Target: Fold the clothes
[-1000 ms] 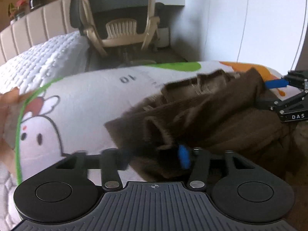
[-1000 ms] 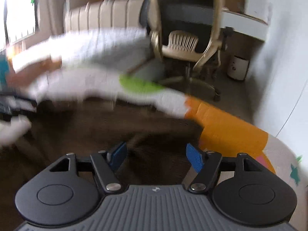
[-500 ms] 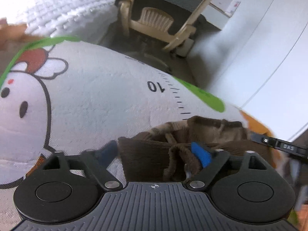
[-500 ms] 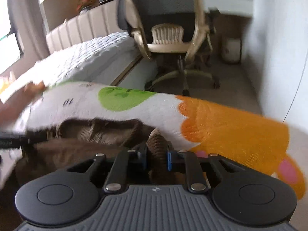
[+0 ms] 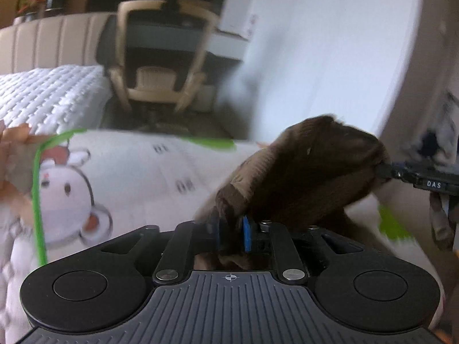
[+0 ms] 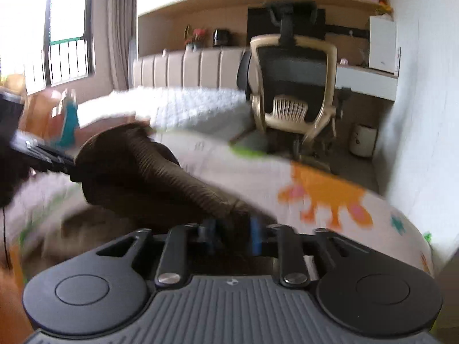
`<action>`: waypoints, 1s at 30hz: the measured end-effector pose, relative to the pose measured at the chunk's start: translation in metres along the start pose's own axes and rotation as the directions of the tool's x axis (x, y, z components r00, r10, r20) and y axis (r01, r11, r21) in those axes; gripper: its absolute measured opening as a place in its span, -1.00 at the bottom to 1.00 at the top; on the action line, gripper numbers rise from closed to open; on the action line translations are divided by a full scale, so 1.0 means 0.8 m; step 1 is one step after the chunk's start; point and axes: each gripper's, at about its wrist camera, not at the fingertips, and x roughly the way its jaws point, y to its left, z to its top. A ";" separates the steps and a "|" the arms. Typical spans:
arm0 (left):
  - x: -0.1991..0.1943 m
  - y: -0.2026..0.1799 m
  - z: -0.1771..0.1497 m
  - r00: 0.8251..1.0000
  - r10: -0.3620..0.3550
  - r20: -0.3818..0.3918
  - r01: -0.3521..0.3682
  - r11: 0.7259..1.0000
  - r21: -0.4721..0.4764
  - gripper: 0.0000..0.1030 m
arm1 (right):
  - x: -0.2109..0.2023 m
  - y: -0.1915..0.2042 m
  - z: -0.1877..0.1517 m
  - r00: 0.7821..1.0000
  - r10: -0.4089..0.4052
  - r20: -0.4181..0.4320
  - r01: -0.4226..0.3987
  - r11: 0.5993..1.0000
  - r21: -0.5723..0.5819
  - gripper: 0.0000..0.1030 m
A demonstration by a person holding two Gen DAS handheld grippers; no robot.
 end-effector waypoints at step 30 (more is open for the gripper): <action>0.140 0.090 0.029 0.999 -0.036 -0.032 0.023 0.941 -0.338 0.65 | 0.209 -0.098 0.050 0.991 0.086 0.101 -0.122 0.888 0.443 0.48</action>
